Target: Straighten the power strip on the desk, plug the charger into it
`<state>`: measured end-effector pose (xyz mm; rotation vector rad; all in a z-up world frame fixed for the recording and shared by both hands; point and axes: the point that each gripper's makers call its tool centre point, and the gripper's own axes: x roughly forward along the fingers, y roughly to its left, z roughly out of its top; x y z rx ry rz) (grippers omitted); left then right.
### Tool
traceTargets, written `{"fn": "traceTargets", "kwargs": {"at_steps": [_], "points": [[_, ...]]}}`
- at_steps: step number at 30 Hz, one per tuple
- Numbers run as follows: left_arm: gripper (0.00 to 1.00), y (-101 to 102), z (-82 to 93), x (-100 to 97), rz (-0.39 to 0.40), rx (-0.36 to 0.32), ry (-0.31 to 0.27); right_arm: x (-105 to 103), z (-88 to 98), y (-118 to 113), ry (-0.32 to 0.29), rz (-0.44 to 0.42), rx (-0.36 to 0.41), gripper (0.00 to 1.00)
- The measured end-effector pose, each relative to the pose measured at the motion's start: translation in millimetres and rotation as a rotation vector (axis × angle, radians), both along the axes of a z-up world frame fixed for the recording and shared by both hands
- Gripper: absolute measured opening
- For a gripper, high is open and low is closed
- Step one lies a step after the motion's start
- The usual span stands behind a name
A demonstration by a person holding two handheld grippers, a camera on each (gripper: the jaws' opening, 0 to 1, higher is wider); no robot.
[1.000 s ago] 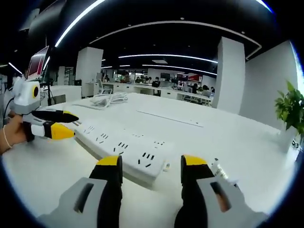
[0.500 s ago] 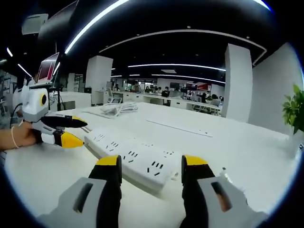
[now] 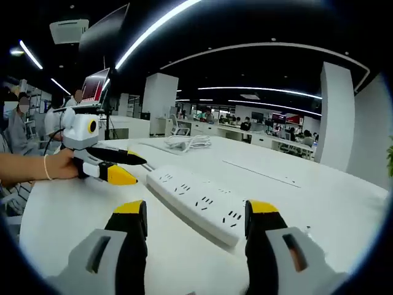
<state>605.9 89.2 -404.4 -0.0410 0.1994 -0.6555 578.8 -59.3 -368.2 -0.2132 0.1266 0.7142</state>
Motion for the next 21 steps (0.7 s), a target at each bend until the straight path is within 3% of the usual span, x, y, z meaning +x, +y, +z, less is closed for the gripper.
{"fn": "traceTargets", "kwargs": {"at_steps": [4,6,11,12,16,18,19,21], "points": [[0.61,7,-13.8,-1.7,0.014,0.014,0.074,-18,-0.3,4,0.023,0.046,0.031,0.67],[0.64,6,-13.7,-6.3,0.004,0.013,0.082,-24,-0.3,4,0.024,0.059,0.048,0.67],[0.70,-10,-8.5,-28.2,-0.113,0.042,0.071,-42,-11.3,6,0.049,0.146,0.039,0.68],[0.72,-14,-5.4,-31.7,-0.141,0.047,0.060,-46,-16.3,5,0.043,0.179,-0.003,0.68],[0.77,-14,9.4,-42.7,-0.165,0.024,0.030,-50,-15.2,-1,0.035,0.183,-0.004,0.69],[0.77,-12,23.3,-48.5,-0.156,0.003,-0.030,-50,-2.6,-3,0.019,0.171,0.066,0.69],[0.77,-9,28.1,-50.7,-0.149,0.016,-0.062,-50,4.1,-5,0.010,0.164,0.106,0.69],[0.77,-3,31.0,-53.5,-0.110,0.075,-0.114,-52,6.7,-9,0.006,0.161,0.112,0.69]]}}
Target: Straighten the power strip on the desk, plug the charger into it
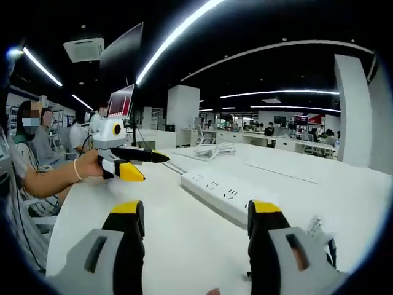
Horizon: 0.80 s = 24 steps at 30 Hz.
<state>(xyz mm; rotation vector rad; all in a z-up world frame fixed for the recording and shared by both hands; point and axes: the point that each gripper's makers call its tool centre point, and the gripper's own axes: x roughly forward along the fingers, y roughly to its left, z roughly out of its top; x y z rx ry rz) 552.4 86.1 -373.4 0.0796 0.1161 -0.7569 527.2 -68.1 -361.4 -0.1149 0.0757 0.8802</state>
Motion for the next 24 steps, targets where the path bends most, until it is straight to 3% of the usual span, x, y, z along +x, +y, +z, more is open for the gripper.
{"fn": "traceTargets", "kwargs": {"at_steps": [2,5,9,10,13,18,23,24], "points": [[0.77,3,-1.2,-3.5,0.025,0.052,-0.027,1,2.6,-4,-0.017,-0.023,-0.005,0.69],[0.77,1,-3.8,-15.3,0.040,0.036,-0.025,0,6.5,-8,-0.027,-0.037,0.003,0.69],[0.78,3,-5.9,-35.6,0.051,-0.008,-0.003,-1,9.3,-8,-0.037,-0.038,0.014,0.68],[0.78,4,-2.3,-39.4,0.060,-0.038,-0.024,-2,8.7,-8,-0.035,-0.037,0.013,0.68],[0.78,9,-1.0,-48.1,0.076,-0.111,-0.048,0,-3.7,-11,0.022,-0.048,-0.004,0.68],[0.78,22,-5.9,-48.7,0.129,-0.092,-0.064,-1,-2.6,-15,0.027,-0.045,-0.023,0.68],[0.77,23,-8.8,-50.5,0.122,-0.091,-0.059,-2,-1.3,-25,0.052,-0.069,-0.041,0.65],[0.77,19,-13.1,-51.8,0.108,-0.052,-0.056,-1,-3.9,-30,0.062,-0.084,-0.058,0.66]]}}
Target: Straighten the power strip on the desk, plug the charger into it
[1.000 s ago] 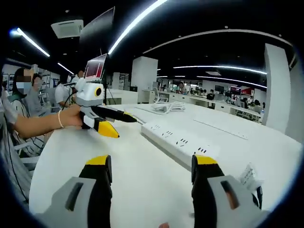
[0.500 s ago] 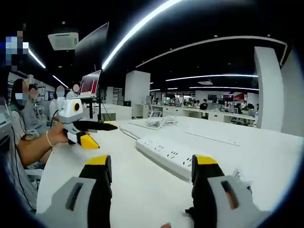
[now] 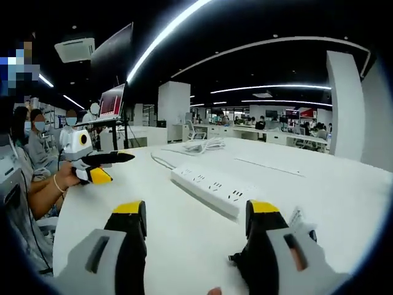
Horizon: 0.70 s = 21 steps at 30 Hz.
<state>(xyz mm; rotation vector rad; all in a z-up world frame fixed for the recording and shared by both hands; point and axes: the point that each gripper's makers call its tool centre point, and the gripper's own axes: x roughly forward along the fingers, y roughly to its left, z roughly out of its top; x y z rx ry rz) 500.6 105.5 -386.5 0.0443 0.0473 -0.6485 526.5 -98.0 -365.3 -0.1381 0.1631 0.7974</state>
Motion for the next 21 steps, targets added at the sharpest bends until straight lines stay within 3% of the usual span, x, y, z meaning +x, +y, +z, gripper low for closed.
{"fn": "traceTargets", "kwargs": {"at_steps": [4,10,16,21], "points": [[0.78,-9,-3.0,-5.7,-0.036,0.076,-0.023,-4,-2.6,-7,-0.003,-0.002,-0.017,0.66],[0.78,-14,4.6,-9.9,-0.070,0.049,-0.052,-8,-7.9,-21,-0.005,-0.014,-0.062,0.67],[0.78,-10,7.2,-8.7,-0.073,-0.009,-0.028,-3,-14.1,-39,0.045,-0.062,-0.077,0.65],[0.78,-10,6.8,-9.2,-0.071,-0.032,-0.009,-5,-27.2,-42,0.093,-0.050,-0.147,0.65]]}}
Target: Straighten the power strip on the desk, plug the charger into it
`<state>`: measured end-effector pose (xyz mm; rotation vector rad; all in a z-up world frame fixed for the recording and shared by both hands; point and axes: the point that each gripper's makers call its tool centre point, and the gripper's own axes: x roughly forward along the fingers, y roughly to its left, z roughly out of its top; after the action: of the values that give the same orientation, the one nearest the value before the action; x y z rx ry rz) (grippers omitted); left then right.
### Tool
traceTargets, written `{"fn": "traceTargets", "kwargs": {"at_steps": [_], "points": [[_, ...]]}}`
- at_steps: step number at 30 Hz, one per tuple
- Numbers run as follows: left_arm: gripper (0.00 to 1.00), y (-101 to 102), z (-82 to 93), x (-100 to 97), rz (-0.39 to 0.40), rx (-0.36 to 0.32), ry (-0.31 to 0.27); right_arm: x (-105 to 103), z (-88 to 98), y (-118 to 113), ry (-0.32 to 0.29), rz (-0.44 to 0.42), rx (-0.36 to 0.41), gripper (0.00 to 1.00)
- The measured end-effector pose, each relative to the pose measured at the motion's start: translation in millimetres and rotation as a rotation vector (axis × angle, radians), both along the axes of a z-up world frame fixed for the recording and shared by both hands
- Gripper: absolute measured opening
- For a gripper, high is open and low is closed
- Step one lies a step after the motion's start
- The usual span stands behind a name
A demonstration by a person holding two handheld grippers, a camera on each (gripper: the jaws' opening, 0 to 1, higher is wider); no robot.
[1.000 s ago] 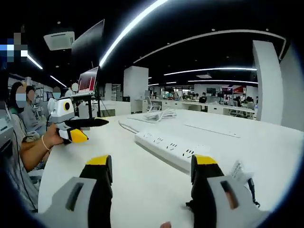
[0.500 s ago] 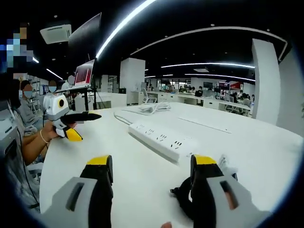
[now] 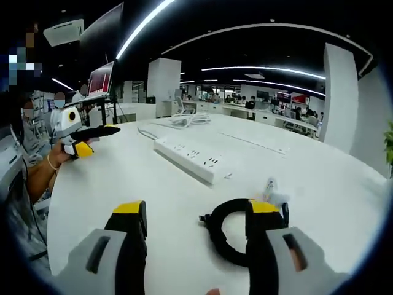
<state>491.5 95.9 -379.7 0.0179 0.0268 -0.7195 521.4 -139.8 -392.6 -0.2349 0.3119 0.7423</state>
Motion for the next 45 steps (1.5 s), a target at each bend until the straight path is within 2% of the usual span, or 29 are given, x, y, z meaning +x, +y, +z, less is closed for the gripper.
{"fn": "traceTargets", "kwargs": {"at_steps": [4,12,20,34,41,45], "points": [[0.78,0,-1.1,-0.5,0.000,0.003,0.007,1,-9.1,-7,0.072,-0.005,-0.023,0.64],[0.78,-2,-1.3,-1.5,-0.007,-0.006,0.014,5,-15.2,-24,0.160,-0.059,-0.024,0.57],[0.78,-2,-0.4,-1.7,-0.009,-0.024,0.017,2,-20.6,-32,0.182,-0.038,-0.117,0.53],[0.78,-3,-2.0,-1.0,-0.011,-0.030,0.027,3,-25.4,-35,0.234,-0.029,-0.184,0.45],[0.78,-3,-1.9,-0.5,-0.013,-0.037,0.031,5,-27.6,-37,0.252,-0.023,-0.196,0.35],[0.78,-3,-2.4,-0.9,-0.017,-0.035,0.033,10,-28.5,-41,0.243,-0.023,-0.217,0.25]]}}
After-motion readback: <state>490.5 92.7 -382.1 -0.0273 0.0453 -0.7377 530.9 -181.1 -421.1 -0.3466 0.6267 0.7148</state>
